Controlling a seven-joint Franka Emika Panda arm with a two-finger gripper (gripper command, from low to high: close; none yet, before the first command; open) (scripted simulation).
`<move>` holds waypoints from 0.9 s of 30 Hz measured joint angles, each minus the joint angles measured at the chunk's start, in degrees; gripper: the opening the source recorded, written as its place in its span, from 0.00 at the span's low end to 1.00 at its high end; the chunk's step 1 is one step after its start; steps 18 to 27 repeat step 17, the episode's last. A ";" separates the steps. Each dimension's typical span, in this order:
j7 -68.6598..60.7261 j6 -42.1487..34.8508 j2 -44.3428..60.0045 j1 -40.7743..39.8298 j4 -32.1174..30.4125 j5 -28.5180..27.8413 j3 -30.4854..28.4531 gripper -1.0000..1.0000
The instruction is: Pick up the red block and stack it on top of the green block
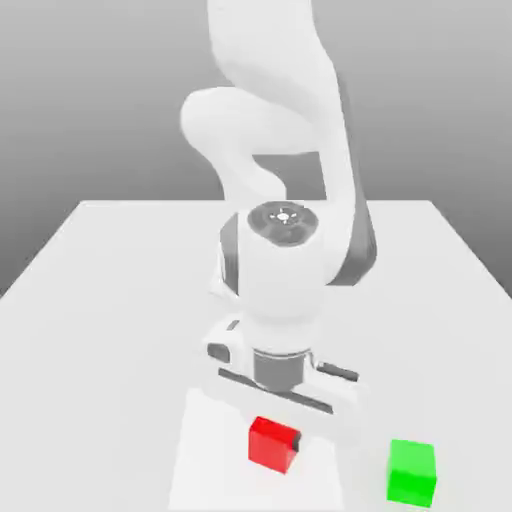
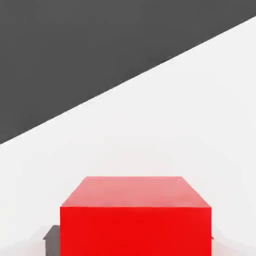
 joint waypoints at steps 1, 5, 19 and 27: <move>-0.65 -1.70 -2.02 -0.16 -0.32 0.85 0.35 0.00; 0.73 -7.79 -2.98 3.95 4.52 0.69 4.42 0.00; 6.93 -5.81 6.75 11.67 11.86 -5.59 6.31 1.00; 6.93 -5.81 6.75 11.67 11.86 -5.59 6.31 1.00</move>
